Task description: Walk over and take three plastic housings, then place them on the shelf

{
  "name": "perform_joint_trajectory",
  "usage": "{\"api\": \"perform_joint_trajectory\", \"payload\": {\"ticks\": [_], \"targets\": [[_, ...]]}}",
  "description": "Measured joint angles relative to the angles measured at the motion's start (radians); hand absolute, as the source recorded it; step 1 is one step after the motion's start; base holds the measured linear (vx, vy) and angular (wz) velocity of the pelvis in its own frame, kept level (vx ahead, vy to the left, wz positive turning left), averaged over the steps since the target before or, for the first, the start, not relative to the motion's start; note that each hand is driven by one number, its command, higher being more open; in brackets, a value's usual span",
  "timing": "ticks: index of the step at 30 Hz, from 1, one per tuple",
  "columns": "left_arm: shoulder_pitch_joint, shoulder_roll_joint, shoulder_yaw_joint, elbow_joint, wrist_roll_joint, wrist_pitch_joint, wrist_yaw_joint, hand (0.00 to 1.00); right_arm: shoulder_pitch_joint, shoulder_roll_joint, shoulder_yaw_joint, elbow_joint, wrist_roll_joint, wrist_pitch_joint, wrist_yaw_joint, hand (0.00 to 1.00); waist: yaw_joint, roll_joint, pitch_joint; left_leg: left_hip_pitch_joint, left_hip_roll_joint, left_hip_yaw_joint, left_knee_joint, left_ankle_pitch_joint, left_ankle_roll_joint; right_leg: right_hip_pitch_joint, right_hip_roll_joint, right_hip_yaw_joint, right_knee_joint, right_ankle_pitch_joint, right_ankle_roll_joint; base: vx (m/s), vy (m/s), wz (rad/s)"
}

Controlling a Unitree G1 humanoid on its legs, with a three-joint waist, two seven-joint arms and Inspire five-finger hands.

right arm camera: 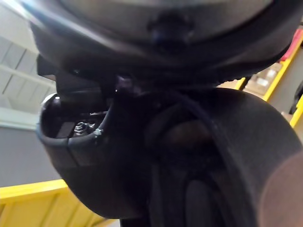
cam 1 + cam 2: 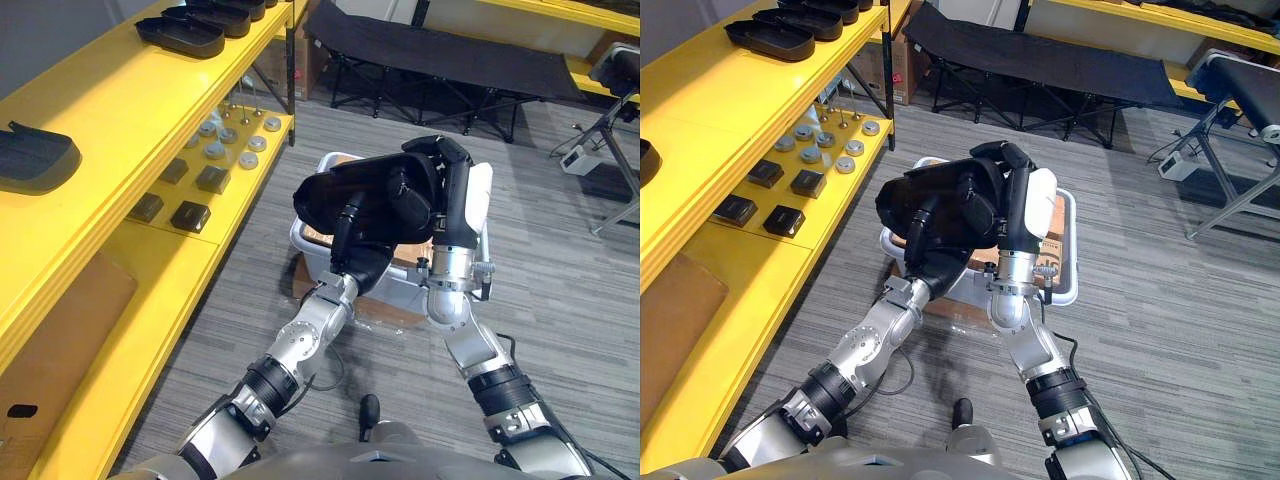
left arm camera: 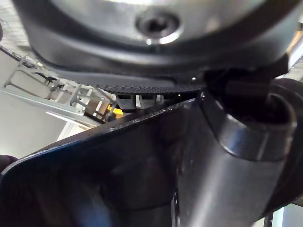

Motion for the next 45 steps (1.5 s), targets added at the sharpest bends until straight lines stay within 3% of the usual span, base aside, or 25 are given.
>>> {"api": "perform_joint_trajectory", "payload": {"ticks": [9, 12, 13, 15, 18, 22, 29, 33, 39, 42, 45], "targets": [[0.002, -0.021, -0.015, 0.000, 0.000, -0.139, 0.003, 0.00, 0.056, 0.084, 0.052, -0.006, 0.016, -0.001, -0.058, 0.00, -0.002, -0.001, 0.000, 0.000, 0.001, 0.001, 0.000, -0.003, -0.002, -0.001, 0.000, 0.000, 0.000, -0.003, -0.002, 0.00, 0.000, 0.00], [0.016, -0.025, -0.015, 0.000, 0.000, -0.154, -0.015, 0.00, 0.076, 0.120, 0.061, -0.005, 0.007, 0.004, -0.076, 0.00, 0.002, -0.002, -0.001, 0.000, 0.000, 0.002, 0.000, -0.005, -0.001, -0.001, 0.000, 0.000, 0.000, -0.004, -0.001, 0.00, 0.000, 0.00], [0.023, -0.025, -0.015, 0.000, 0.000, -0.160, -0.025, 0.00, 0.076, 0.122, 0.063, -0.004, 0.006, 0.005, -0.077, 1.00, 0.003, -0.003, -0.001, 0.000, 0.000, 0.003, 0.000, -0.006, -0.001, -0.001, 0.000, 0.001, 0.000, -0.006, 0.001, 0.00, 0.000, 0.00], [0.033, -0.025, -0.014, 0.000, 0.000, -0.171, -0.036, 0.00, 0.082, 0.131, 0.071, -0.001, 0.006, 0.004, -0.078, 1.00, 0.003, -0.005, -0.003, 0.000, 0.000, 0.004, 0.000, -0.007, -0.001, -0.001, 0.000, 0.001, 0.000, -0.007, 0.001, 0.00, 0.000, 0.00], [0.043, -0.029, 0.000, -0.001, 0.130, -0.243, -0.017, 0.00, 0.121, 0.132, 0.103, 0.000, 0.000, -0.007, -0.060, 1.00, 0.004, -0.009, -0.005, 0.000, 0.001, 0.010, 0.000, -0.009, -0.001, -0.006, 0.000, 0.008, 0.000, -0.007, 0.001, 0.00, 0.000, -0.06], [0.052, -0.031, 0.102, -0.039, 0.539, -0.295, 0.141, 0.00, 0.194, 0.135, 0.131, -0.001, 0.023, -0.036, -0.005, 1.00, 0.000, -0.009, -0.005, 0.001, 0.000, 0.015, 0.001, -0.010, -0.001, -0.009, 0.001, 0.009, 0.003, -0.004, -0.003, 0.00, 0.000, -0.01], [0.089, -0.051, 0.263, -0.191, 1.157, -0.284, 0.444, 0.00, 0.236, 0.147, 0.132, -0.065, 0.104, -0.015, 0.058, 1.00, 0.000, 0.001, -0.011, 0.008, -0.001, 0.015, 0.001, -0.012, -0.001, -0.006, 0.000, 0.009, 0.009, -0.006, -0.004, 0.00, 0.000, 0.00], [0.093, -0.057, 0.340, -0.222, 1.535, -0.211, 0.622, 0.00, 0.240, 0.159, 0.130, -0.068, 0.159, 0.029, 0.084, 1.00, 0.001, 0.012, -0.016, 0.017, -0.002, 0.011, 0.001, -0.021, -0.009, 0.002, 0.000, 0.004, 0.007, -0.014, -0.003, 0.00, 0.000, 0.03], [0.133, -0.051, 0.520, -0.311, 1.888, -0.151, 0.772, 0.00, 0.333, 0.162, 0.036, -0.066, 0.253, 0.097, 0.093, 1.00, 0.001, 0.038, -0.031, 0.015, -0.002, 0.010, 0.001, -0.021, -0.006, 0.001, 0.000, 0.003, 0.003, -0.017, -0.005, 0.00, 0.000, 0.00], [0.166, -0.017, 0.590, -0.340, 2.068, -0.105, 0.823, 0.00, 0.354, 0.131, 0.020, -0.066, 0.346, 0.081, 0.158, 1.00, -0.002, 0.052, -0.041, 0.016, -0.002, 0.010, 0.001, -0.021, -0.005, 0.001, 0.001, 0.003, 0.002, -0.015, -0.007, 0.00, 0.000, 0.00], [0.180, 0.013, 0.596, -0.340, 2.187, -0.071, 0.815, 0.00, 0.353, 0.115, 0.032, -0.070, 0.500, 0.024, 0.306, 1.00, 0.001, 0.056, -0.043, 0.016, 0.001, 0.010, 0.001, -0.022, -0.006, 0.002, 0.003, 0.003, 0.002, -0.015, -0.007, 0.00, 0.000, 0.00]]}}
